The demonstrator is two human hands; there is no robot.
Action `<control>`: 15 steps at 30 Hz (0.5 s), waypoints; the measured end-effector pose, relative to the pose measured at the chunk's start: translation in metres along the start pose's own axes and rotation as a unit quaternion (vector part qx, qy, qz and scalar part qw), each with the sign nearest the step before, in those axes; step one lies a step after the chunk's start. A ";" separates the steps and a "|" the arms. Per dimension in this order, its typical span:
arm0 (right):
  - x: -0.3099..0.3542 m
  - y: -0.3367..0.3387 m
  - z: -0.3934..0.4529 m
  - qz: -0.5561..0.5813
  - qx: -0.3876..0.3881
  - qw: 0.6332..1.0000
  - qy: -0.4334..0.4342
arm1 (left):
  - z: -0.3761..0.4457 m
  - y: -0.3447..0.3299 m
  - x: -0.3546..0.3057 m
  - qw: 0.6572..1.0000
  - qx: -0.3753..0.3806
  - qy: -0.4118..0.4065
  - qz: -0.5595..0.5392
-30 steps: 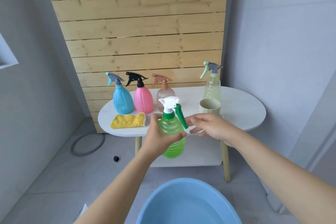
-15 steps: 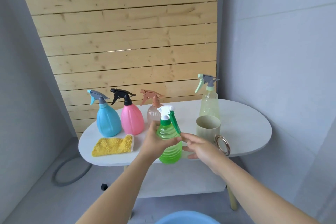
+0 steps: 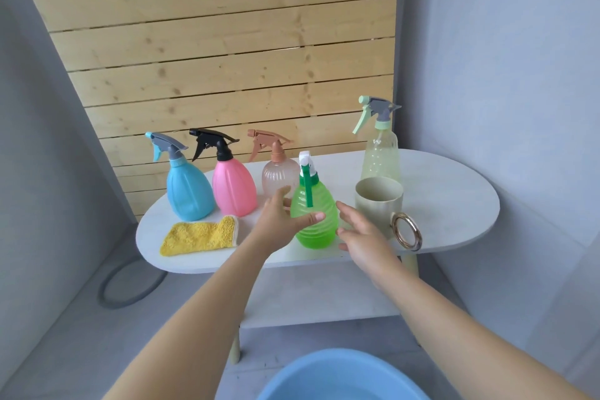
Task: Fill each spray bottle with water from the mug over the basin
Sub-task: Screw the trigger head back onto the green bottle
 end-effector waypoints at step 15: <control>-0.026 -0.006 0.036 0.038 -0.048 0.998 -0.017 | 0.023 -0.032 0.003 0.990 -0.085 0.057 -0.093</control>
Point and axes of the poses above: each hand's wrist, its own z-axis towards the middle knuckle, its own y-axis out of the back of the hand, x = y × z, the point moved 9 cm from there along z, towards the middle knuckle, and after that the axes turned 6 degrees about z, right-handed, at the moved point
